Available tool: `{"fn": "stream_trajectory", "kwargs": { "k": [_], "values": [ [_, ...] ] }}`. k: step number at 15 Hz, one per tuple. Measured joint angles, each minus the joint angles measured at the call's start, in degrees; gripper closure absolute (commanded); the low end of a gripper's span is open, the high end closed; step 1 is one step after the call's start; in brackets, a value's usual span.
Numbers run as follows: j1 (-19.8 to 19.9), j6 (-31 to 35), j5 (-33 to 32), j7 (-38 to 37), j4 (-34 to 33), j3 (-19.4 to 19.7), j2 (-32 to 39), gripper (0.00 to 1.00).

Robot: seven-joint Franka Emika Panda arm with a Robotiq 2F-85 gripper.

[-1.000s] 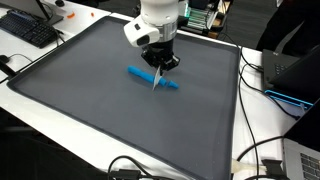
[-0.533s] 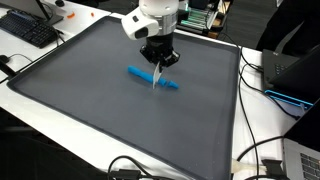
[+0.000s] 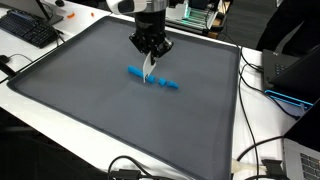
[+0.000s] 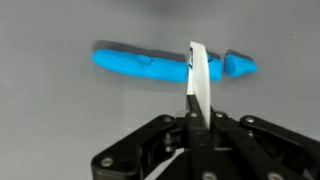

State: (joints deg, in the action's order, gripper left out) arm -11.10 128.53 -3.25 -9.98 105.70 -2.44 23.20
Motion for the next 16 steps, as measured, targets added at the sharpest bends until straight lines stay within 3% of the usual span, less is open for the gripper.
{"fn": "stream_trajectory", "kwargs": {
  "k": [16],
  "values": [
    [1.8,0.7,-0.2,0.1,1.5,0.5,2.1,0.99]
  ]
}}
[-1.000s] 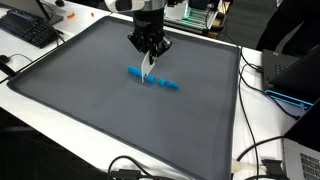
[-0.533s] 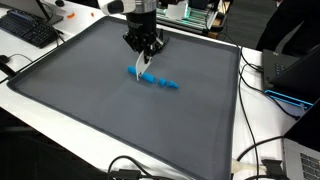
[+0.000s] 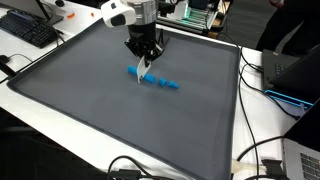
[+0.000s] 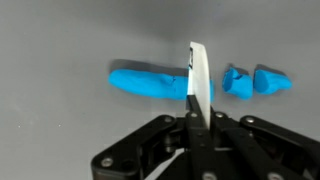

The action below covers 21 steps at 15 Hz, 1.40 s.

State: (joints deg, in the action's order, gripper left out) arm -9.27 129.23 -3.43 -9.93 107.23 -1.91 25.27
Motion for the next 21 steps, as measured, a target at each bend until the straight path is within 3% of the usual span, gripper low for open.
{"fn": "stream_trajectory", "kwargs": {
  "k": [21],
  "values": [
    [0.0,2.5,0.0,1.2,0.0,-0.3,3.4,0.99]
  ]
}}
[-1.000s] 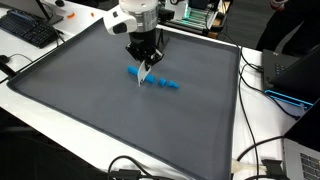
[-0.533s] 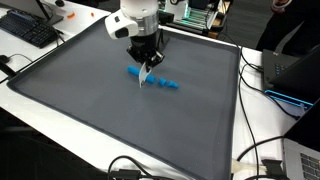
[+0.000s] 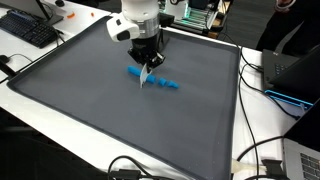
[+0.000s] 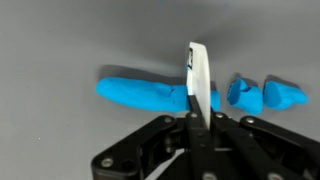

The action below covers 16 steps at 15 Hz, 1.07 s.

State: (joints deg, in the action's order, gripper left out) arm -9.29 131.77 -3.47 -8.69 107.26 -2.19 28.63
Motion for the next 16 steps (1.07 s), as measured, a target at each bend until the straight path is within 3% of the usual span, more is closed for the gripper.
{"fn": "stream_trajectory", "kwargs": {
  "k": [16],
  "values": [
    [0.0,-0.8,0.9,0.0,-0.2,-0.7,0.1,0.99]
  ]
}}
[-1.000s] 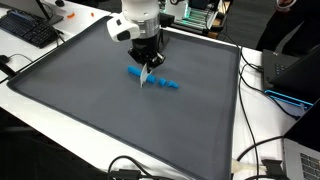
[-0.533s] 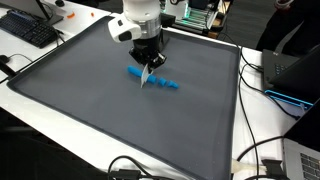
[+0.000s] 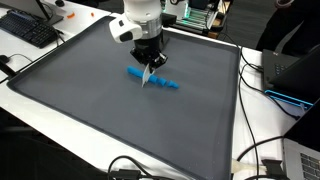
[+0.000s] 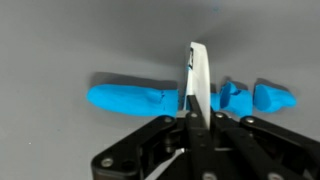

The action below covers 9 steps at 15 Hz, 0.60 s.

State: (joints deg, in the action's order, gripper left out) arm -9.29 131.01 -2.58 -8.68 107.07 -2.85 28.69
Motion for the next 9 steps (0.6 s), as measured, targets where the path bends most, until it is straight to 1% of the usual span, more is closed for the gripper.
{"fn": "stream_trajectory", "kwargs": {
  "k": [9],
  "values": [
    [0.0,-1.1,0.2,0.0,-0.1,-0.3,-0.1,0.99]
  ]
}}
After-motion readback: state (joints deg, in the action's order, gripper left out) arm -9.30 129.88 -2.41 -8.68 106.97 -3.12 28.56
